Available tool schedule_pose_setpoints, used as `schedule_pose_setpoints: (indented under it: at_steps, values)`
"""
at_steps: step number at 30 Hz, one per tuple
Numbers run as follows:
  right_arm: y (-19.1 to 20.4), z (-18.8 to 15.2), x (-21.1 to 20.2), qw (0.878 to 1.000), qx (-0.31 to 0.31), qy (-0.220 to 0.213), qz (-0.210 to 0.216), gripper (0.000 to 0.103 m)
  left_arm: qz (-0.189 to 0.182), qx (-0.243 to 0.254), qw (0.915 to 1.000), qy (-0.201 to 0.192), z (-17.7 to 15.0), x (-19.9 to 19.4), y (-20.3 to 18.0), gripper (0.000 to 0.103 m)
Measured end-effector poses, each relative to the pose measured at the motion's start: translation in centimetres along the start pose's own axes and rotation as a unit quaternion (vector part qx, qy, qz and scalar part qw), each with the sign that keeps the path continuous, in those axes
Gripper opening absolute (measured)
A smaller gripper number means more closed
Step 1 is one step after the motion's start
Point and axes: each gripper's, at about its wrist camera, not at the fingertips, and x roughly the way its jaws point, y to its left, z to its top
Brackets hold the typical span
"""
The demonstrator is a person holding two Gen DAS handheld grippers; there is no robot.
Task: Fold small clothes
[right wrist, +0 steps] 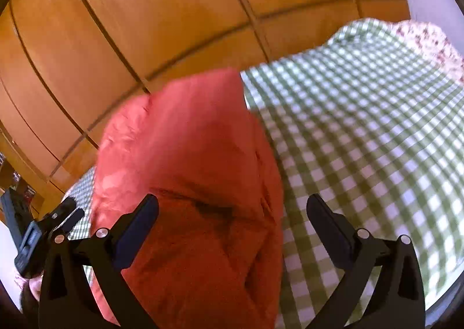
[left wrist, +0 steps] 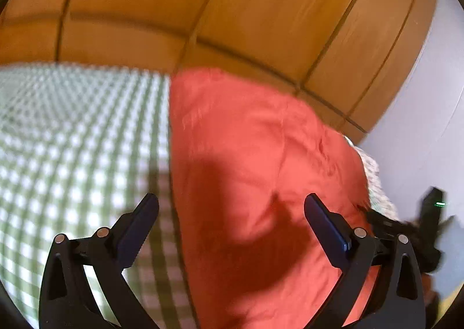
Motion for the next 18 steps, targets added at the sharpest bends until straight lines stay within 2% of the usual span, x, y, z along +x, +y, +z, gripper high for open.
schedule_pose_setpoints:
  at_steps: [3, 6, 9, 18]
  values:
    - [-1.6, 0.0, 2.0, 0.998, 0.034, 0.023, 0.044, 0.101, -0.054, 0.005, 0.9963, 0.067, -1.1, 2.0, -0.4, 0.099]
    - [-3.8, -0.1, 3.7, 0.990, 0.081, 0.054, 0.099, 0.101, -0.033, 0.053, 0.9952, 0.075, -2.5, 2.9, -1.7, 0.099]
    - [-5.1, -0.6, 4.8, 0.980, 0.119, 0.074, 0.140, 0.101, -0.028, 0.059, 0.9947, 0.080, -2.7, 3.6, -2.2, 0.100]
    - [-5.5, -0.8, 4.5, 0.979, 0.118, 0.077, 0.148, 0.101, 0.019, 0.057, 0.9932, 0.100, -1.2, 5.7, -4.8, 0.100]
